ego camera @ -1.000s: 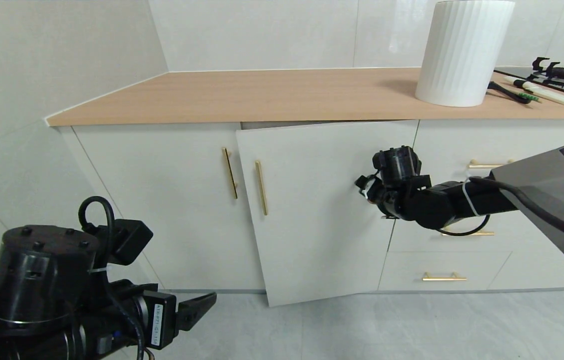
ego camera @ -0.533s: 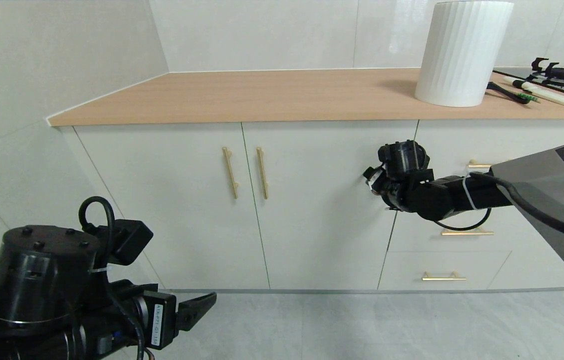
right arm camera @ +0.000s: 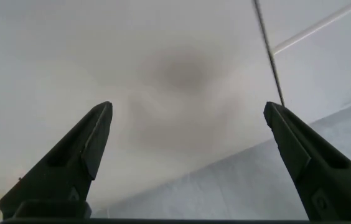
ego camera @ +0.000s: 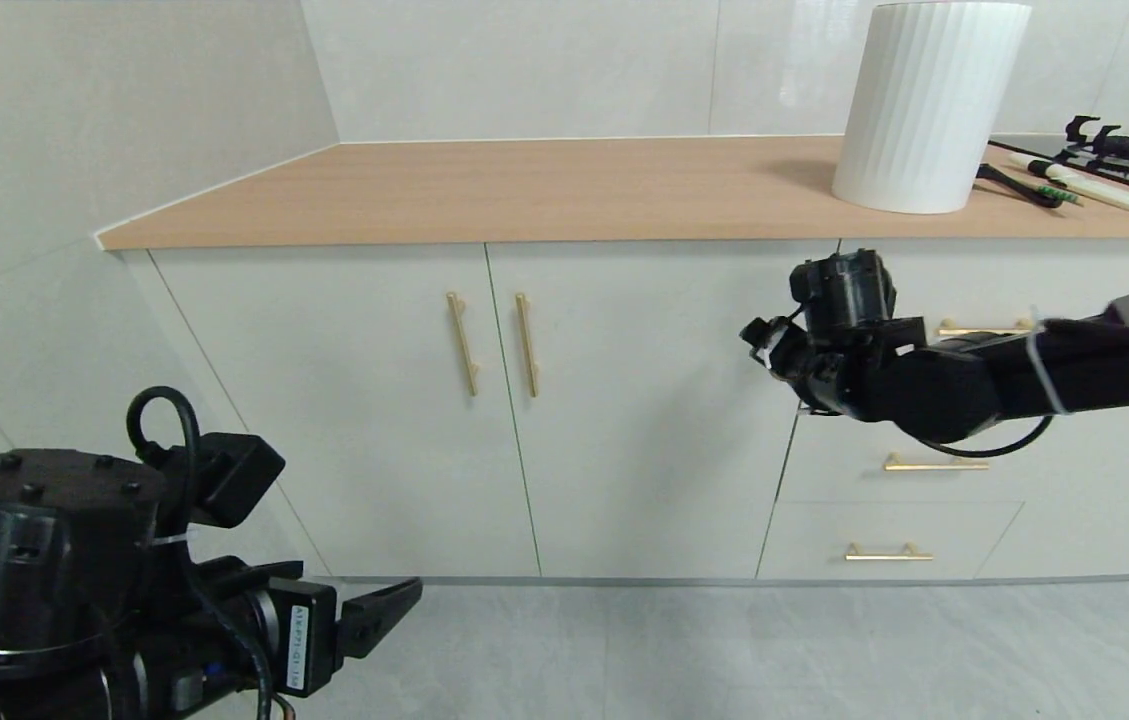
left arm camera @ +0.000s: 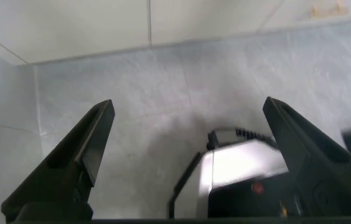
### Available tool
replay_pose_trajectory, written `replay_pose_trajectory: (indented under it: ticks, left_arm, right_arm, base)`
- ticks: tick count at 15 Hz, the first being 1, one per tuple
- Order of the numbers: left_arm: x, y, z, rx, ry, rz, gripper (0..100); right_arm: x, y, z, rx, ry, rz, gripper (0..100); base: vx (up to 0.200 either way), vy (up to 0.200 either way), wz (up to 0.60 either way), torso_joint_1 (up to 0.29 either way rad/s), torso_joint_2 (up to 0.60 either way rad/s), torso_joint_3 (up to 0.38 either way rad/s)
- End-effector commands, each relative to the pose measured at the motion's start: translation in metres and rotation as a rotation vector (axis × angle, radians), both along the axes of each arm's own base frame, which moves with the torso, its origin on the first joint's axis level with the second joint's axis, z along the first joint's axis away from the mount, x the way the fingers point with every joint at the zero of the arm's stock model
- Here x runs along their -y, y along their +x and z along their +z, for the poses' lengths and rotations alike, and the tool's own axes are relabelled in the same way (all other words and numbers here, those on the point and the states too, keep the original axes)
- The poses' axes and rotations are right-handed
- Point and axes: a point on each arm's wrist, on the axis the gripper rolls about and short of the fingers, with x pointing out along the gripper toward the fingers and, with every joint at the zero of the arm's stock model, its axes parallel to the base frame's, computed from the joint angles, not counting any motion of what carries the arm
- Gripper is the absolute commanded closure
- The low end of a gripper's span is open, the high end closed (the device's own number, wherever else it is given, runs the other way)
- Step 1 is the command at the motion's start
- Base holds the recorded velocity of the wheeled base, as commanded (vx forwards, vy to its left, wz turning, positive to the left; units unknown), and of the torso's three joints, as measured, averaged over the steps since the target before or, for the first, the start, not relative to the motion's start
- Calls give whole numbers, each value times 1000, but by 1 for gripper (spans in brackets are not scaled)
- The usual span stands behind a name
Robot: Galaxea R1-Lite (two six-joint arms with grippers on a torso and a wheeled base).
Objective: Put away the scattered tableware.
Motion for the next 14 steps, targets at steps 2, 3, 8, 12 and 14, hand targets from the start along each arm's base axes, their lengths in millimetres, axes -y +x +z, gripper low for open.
replay_pose_trajectory:
  ticks: [2, 3, 8, 12, 14]
  left_arm:
    - [-20, -22, 16, 104, -31, 66, 0]
    - [-27, -29, 14, 115, -32, 91, 0]
    - [-86, -121, -14, 262, 23, 211, 0]
    - [-106, -176, -34, 338, 104, 209, 0]
    - [-108, -194, -47, 385, 123, 322, 0]
  right_arm:
    - [64, -137, 77, 169, -48, 7, 0]
    - [77, -159, 75, 179, -88, 1, 0]
    - [166, -335, 49, 466, -412, -113, 0]
    - [182, -407, 25, 516, -582, -210, 0]
    - [183, -439, -4, 458, -620, -302, 0]
  base:
    - [0, 0, 0, 0, 0, 0]
    - [0, 0, 0, 0, 0, 0]
    - [0, 0, 0, 0, 0, 0]
    - [0, 0, 0, 0, 0, 0]
    - [0, 0, 0, 0, 0, 0]
